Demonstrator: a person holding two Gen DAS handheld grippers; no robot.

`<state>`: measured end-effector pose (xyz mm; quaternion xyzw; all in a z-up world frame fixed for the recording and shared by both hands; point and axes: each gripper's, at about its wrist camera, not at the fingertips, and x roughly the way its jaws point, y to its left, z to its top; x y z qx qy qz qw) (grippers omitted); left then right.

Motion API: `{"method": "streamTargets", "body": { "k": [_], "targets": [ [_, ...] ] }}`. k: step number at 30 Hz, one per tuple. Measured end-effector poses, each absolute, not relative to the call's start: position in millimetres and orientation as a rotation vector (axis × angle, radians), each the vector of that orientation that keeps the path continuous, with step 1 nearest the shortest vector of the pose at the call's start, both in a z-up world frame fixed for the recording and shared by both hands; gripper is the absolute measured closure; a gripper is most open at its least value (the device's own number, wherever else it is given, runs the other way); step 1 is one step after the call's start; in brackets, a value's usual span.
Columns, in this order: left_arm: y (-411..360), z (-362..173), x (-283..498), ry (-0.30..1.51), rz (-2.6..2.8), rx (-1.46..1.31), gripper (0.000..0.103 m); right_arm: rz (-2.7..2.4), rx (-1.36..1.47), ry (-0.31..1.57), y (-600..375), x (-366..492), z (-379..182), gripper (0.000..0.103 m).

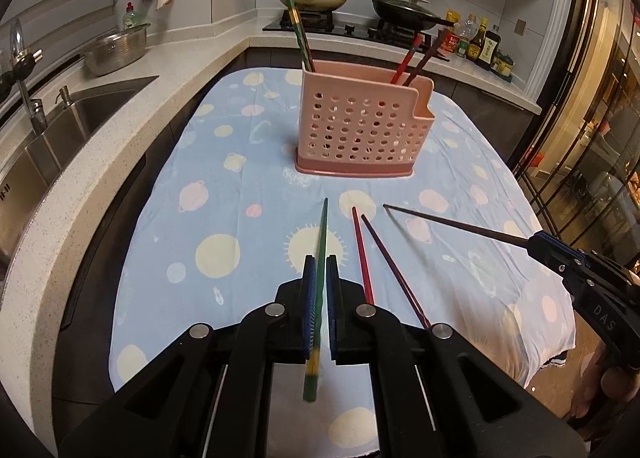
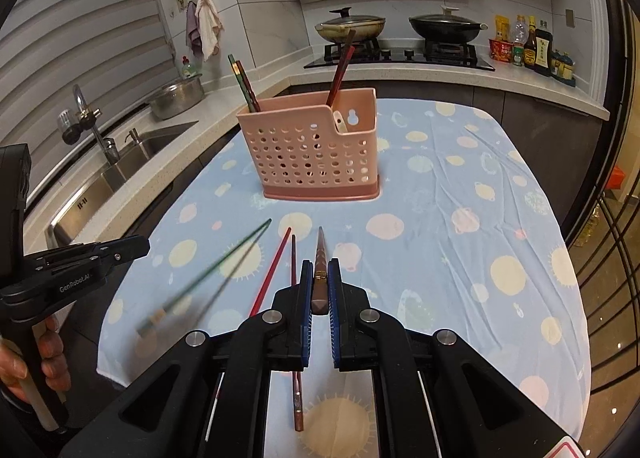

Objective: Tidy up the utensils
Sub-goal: 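Lift both chopsticks over the pink caddy and lower them in, opening both tools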

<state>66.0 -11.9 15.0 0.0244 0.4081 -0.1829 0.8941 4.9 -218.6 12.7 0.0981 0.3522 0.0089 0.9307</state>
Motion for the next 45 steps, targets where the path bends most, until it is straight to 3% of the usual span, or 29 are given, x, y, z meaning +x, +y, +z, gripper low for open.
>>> {"method": "streamTargets", "body": {
  "k": [6,11,15,22,32,35,37,45],
  "targets": [
    [-16,32,77,0.803,-0.380,0.045,0.098,0.023,0.202,0.661,-224,14,34,0.096],
    [-14,11,75,0.864,-0.380,0.054,0.096,0.024,0.201,0.660,-222,12,35,0.096],
    [-8,-24,66,0.965,-0.371,0.060,0.084,0.028,0.210,0.684,-220,6,28,0.096],
    [1,-73,52,1.111,-0.361,0.055,0.074,0.030,0.215,0.712,-215,-2,21,0.096],
    [5,-99,47,1.160,-0.349,0.061,0.076,0.029,0.215,0.735,-212,-5,16,0.096],
    [6,-99,46,1.161,-0.351,0.059,0.092,0.028,0.217,0.734,-212,-5,16,0.096],
    [7,-98,48,1.163,-0.353,0.055,0.094,0.028,0.215,0.733,-212,-5,16,0.096],
    [7,-51,52,1.046,-0.370,0.042,0.096,0.028,0.217,0.688,-215,-6,30,0.096]
  ]
}}
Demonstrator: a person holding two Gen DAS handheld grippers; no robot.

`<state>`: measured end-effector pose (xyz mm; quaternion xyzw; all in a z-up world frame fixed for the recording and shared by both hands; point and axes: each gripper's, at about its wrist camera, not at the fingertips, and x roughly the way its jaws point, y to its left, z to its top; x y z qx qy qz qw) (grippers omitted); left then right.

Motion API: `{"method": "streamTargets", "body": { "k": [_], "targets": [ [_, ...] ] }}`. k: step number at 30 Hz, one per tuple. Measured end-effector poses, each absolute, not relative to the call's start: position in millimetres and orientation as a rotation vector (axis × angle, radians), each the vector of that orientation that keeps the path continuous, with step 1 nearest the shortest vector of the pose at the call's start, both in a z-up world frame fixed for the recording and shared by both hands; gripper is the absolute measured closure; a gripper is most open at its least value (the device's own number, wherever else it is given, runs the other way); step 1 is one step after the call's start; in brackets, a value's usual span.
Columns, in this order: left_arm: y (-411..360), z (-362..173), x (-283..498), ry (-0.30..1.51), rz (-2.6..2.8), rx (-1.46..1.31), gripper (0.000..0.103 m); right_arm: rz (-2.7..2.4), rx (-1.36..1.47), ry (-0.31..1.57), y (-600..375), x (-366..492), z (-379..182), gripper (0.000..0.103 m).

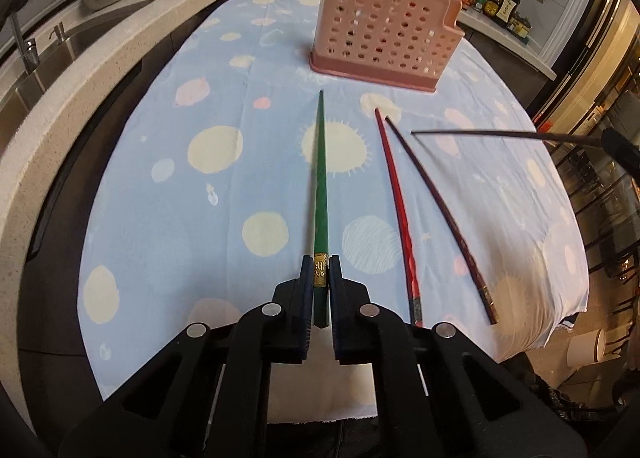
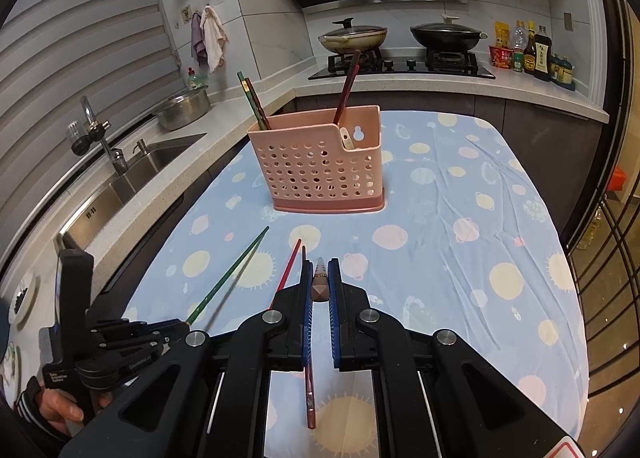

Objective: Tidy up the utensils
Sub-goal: 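Lift both chopsticks over the pink caddy and lower them in, opening both tools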

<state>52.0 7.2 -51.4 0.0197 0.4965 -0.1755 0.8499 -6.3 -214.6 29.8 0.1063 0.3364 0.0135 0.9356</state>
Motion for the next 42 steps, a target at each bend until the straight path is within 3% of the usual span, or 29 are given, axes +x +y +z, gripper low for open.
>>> {"method": "streamTargets", "body": {
  "k": [15,32,42],
  "targets": [
    [-26,96,113,0.658,-0.422,0.052,0.096,0.063,0.205,0.490,-227,43,101,0.096],
    [-68,209,170,0.402,-0.442,0.035,0.096,0.081,0.277,0.308,-251,114,172,0.096],
    [-78,244,210,0.345,-0.424,0.008,0.096,0.058,0.288,0.285,-257,165,185,0.096]
  ]
}}
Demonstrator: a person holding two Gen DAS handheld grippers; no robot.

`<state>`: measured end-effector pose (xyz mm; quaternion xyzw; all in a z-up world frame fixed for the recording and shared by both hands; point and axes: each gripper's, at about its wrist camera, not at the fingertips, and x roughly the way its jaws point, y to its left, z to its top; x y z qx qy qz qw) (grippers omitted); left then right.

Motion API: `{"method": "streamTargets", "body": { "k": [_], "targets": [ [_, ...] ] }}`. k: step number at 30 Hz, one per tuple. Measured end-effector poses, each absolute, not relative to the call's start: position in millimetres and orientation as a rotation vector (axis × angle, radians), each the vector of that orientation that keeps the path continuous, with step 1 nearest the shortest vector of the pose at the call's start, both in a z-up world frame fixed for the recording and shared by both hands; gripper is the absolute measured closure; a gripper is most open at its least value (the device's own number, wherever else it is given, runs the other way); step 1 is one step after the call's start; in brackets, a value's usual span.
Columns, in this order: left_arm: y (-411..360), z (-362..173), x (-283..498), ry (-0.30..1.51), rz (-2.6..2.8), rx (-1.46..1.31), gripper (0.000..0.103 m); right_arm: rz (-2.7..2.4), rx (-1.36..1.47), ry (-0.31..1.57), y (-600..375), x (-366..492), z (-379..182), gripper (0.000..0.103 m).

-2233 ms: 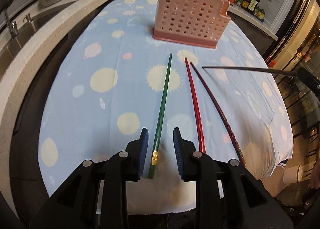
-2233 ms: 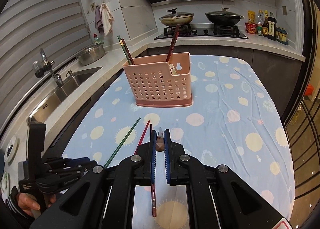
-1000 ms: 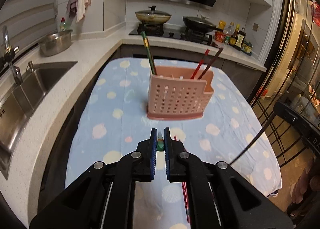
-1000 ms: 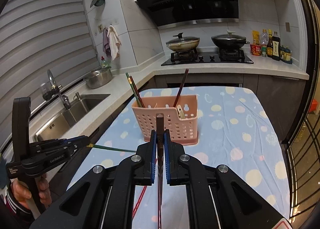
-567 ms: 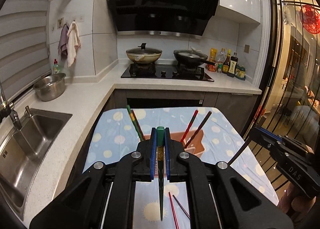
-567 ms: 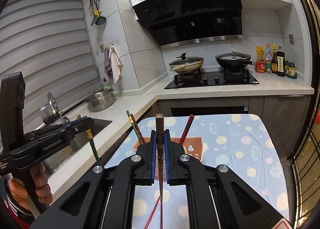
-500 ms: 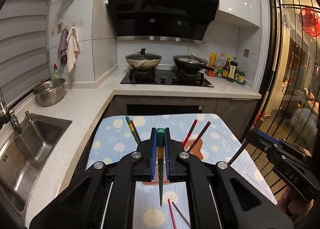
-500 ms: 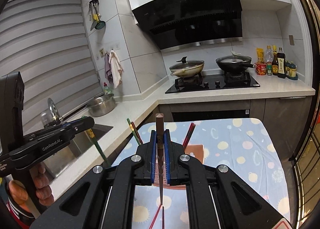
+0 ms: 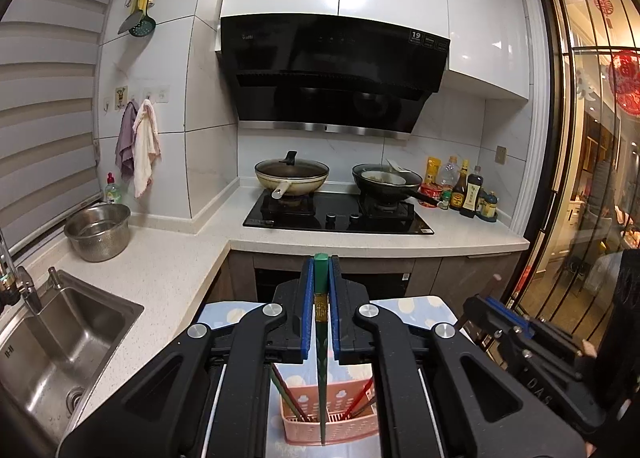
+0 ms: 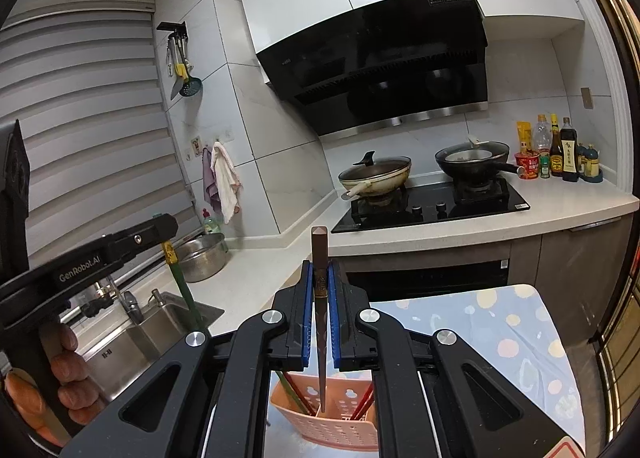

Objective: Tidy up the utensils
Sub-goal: 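Lift both chopsticks over the pink caddy and lower them in, opening both tools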

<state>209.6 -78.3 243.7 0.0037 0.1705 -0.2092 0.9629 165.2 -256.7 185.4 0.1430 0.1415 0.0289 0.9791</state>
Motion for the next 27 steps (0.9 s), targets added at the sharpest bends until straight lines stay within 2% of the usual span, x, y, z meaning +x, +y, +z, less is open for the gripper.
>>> {"method": "streamTargets", "body": {
  "k": [27],
  "targets": [
    [-91,167,261,0.525,-0.379,0.031,0.096,-0.004,0.305,0.463,-260,215,110,0.096]
  ]
}}
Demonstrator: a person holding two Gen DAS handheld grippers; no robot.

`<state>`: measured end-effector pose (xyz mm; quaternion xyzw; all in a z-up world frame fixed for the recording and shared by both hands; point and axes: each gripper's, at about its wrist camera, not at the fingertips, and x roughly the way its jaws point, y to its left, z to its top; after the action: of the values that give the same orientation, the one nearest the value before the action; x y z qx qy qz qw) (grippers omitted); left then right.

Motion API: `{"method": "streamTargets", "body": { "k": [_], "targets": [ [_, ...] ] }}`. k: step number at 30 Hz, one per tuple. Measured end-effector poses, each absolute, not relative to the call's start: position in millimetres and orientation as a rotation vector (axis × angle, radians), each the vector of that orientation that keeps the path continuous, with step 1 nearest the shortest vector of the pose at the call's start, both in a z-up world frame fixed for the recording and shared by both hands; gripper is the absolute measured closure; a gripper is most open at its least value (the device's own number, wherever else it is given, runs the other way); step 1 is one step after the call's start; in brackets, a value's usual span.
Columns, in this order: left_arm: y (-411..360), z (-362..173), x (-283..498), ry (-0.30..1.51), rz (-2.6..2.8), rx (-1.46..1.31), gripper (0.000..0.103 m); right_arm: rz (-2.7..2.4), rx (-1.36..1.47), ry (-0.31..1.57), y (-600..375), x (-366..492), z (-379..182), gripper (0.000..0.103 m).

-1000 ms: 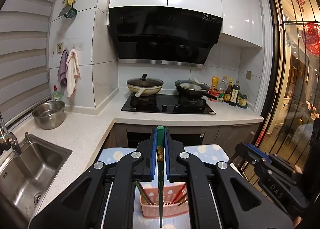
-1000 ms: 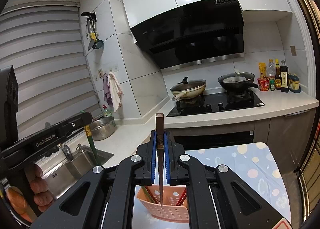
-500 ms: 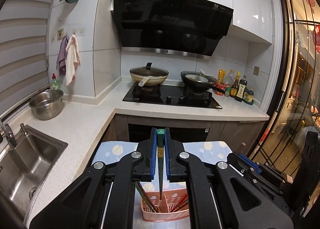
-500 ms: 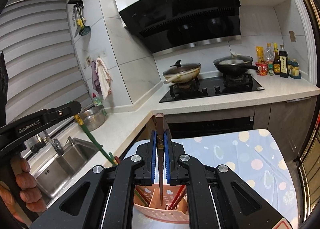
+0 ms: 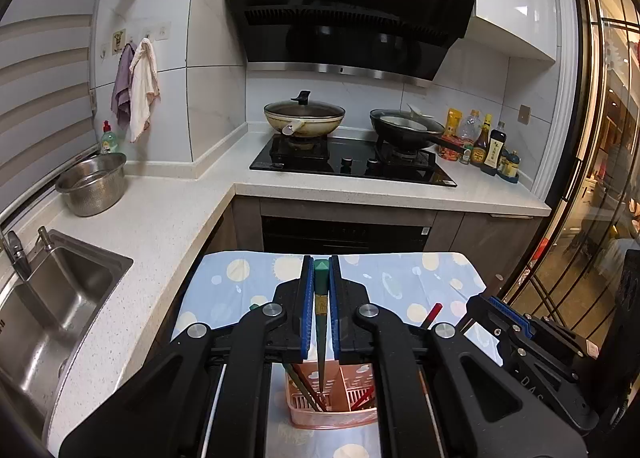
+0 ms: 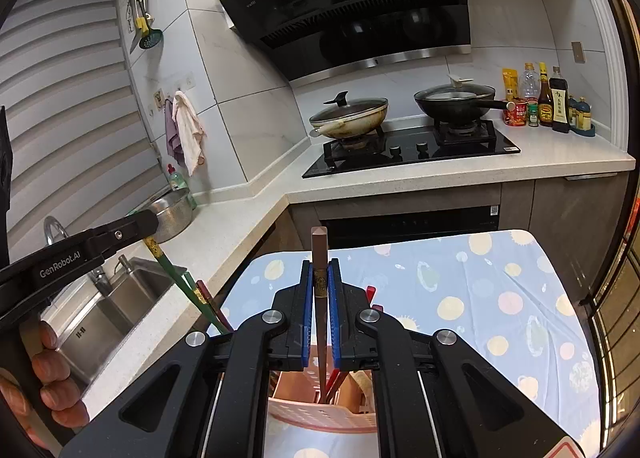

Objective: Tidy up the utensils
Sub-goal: 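Lift both chopsticks over the pink caddy and lower them in, opening both tools, then move both open tools back toward the last two red chopsticks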

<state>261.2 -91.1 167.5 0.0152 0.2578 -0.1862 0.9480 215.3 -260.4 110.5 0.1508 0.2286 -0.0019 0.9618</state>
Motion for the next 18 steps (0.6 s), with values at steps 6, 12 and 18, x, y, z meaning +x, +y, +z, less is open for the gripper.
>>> {"method": "streamTargets", "body": {
  "k": [6,12,18],
  "targets": [
    [-92,166,261,0.527,-0.373,0.034,0.096,-0.016,0.302,0.463,-261,213,110,0.092],
    [-89,164,260,0.521,-0.336,0.035,0.064,-0.048,0.298,0.439,-261,205,115,0.073],
    [-86,167,251,0.503,-0.326,0.043,0.047,-0.055,0.278,0.412,-259,191,124,0.069]
  ]
}}
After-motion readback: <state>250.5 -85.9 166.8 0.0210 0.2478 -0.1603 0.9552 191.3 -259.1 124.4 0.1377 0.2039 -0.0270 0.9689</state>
